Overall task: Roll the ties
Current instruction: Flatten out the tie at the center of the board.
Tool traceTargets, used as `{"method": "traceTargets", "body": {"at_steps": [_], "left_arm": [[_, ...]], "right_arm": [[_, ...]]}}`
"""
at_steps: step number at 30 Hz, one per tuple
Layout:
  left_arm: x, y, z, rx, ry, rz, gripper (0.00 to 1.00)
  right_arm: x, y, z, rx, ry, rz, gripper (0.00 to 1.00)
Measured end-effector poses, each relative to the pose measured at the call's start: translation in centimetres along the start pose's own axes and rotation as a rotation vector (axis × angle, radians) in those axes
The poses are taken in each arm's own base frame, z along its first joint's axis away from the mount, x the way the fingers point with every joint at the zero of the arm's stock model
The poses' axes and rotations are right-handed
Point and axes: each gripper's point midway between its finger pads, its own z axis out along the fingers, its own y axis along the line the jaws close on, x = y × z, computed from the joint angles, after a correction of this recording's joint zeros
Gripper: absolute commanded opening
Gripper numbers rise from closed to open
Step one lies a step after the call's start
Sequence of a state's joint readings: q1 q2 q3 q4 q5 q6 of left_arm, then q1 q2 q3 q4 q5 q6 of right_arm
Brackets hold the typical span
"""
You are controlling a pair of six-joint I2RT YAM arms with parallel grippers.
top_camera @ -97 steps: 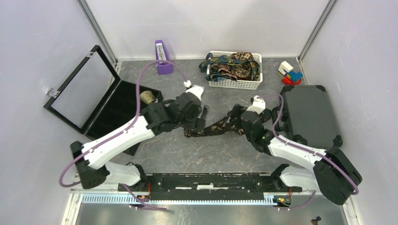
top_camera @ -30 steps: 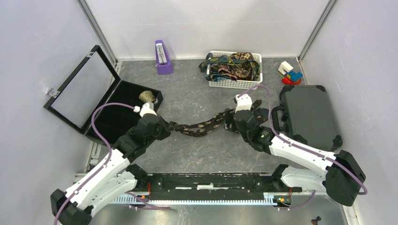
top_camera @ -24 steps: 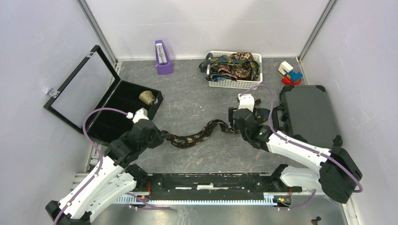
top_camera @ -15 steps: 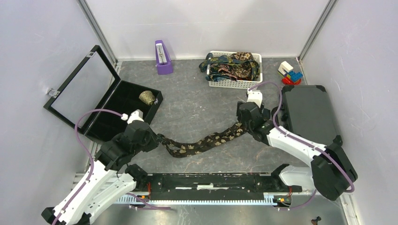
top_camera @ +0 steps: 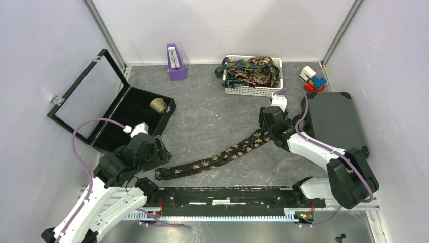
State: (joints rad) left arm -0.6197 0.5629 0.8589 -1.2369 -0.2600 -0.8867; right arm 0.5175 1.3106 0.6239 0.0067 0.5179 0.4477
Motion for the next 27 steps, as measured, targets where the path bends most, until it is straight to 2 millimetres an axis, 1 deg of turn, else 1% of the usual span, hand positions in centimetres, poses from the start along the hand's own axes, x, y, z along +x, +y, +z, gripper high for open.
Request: {"method": "traceTargets", "body": {"at_steps": [3, 6, 9, 14, 16, 17, 19, 23, 27], "left_arm": [[-0.1, 0.1, -0.5, 0.004, -0.006, 0.007, 0.79], [-0.9, -0.4, -1.3, 0.035, -0.029, 0.012, 0.78], [-1.1, -1.1, -1.4, 0.061, -0.028, 0.037, 0.77], [-1.1, -3.4, -1.2, 0.162, -0.008, 0.085, 0.74], [-1.0, -4.0, -1.1, 0.192, 0.004, 0.112, 0.74], [-0.9, -4.4, -1.1, 0.206, 0.014, 0.129, 0.74], [-0.7, -4.8, -0.8, 0.22, 0.026, 0.157, 0.74], [-0.3, -5.0, -0.8, 0.245, 0.042, 0.205, 0.73], [-0.3, -4.9, -0.8, 0.251, 0.043, 0.252, 0.74]], "right_arm": [[-0.3, -0.9, 0.5, 0.016, 0.002, 0.015, 0.76], [-0.8, -1.5, 1.1, 0.034, 0.007, 0.025, 0.75], [-1.7, -1.9, 1.9, 0.051, 0.008, 0.037, 0.73], [-3.4, -3.0, 4.3, 0.103, 0.02, 0.073, 0.71], [-4.2, -3.3, 6.0, 0.131, 0.037, 0.08, 0.71], [-4.3, -3.3, 6.2, 0.133, 0.038, 0.081, 0.71], [-4.6, -3.6, 7.3, 0.153, 0.053, 0.078, 0.71], [-4.7, -4.2, 9.0, 0.178, 0.08, 0.072, 0.7], [-3.5, -5.6, 10.4, 0.177, 0.133, 0.065, 0.69]]}}
